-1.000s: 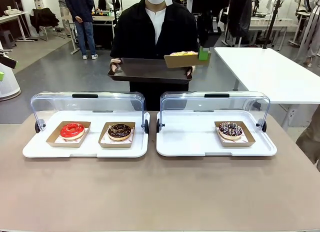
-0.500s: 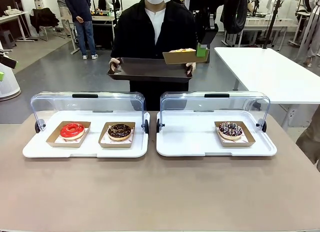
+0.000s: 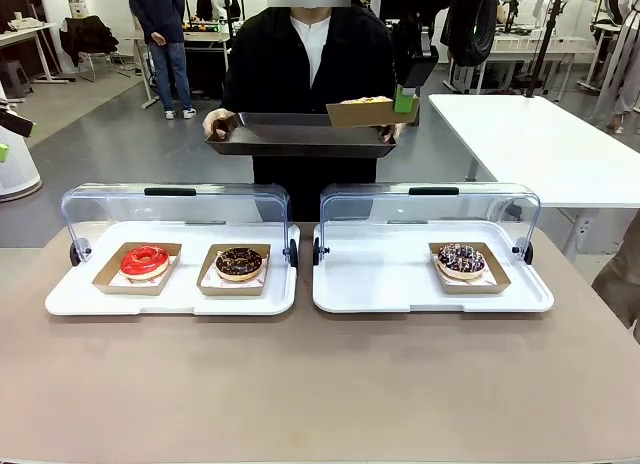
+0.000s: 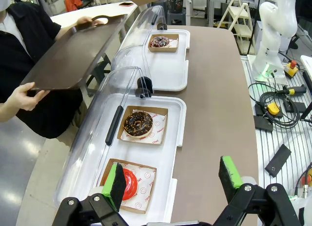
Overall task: Provide the desired donut to the person.
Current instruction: Place the picked Paper togo box onto the Handle tray extended by the person.
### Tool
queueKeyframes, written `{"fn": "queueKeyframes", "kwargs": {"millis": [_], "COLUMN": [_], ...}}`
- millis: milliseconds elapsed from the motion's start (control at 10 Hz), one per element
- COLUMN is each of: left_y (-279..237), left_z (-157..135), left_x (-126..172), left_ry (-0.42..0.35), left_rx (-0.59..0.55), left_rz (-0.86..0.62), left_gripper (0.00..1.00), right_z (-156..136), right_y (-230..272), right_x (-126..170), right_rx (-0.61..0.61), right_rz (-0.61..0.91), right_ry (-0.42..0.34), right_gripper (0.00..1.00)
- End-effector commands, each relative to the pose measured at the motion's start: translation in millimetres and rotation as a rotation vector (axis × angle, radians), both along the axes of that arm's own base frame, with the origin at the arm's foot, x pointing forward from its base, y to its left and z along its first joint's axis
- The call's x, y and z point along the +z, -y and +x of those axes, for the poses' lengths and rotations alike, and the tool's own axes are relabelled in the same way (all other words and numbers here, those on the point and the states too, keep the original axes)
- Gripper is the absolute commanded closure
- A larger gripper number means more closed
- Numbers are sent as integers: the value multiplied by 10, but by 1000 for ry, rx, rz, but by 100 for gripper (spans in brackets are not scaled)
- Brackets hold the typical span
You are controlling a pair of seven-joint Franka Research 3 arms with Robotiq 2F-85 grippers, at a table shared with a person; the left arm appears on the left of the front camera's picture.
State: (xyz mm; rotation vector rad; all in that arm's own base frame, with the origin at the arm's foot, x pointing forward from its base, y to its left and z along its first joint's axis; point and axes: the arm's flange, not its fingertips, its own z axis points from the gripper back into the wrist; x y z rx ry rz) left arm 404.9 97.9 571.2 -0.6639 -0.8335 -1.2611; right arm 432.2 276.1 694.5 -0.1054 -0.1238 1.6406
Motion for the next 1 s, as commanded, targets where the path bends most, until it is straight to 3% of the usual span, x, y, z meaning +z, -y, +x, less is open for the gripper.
{"fn": "queueKeyframes", "kwargs": {"millis": [0,900], "left_y": [4,4], "left_z": [-3,-3], "left_x": [14,14], "left_ry": [8,8], "left_rx": [-6,-6], "left_rz": [-11,-11], "left_gripper": [0,0], "right_z": [-54,0], "right_y": [13,0], "right_x": [-49,0], "right_rx": [-1,0], "right_rz": [1,0], "right_ry": [-2,0], "right_gripper": [100,99]}}
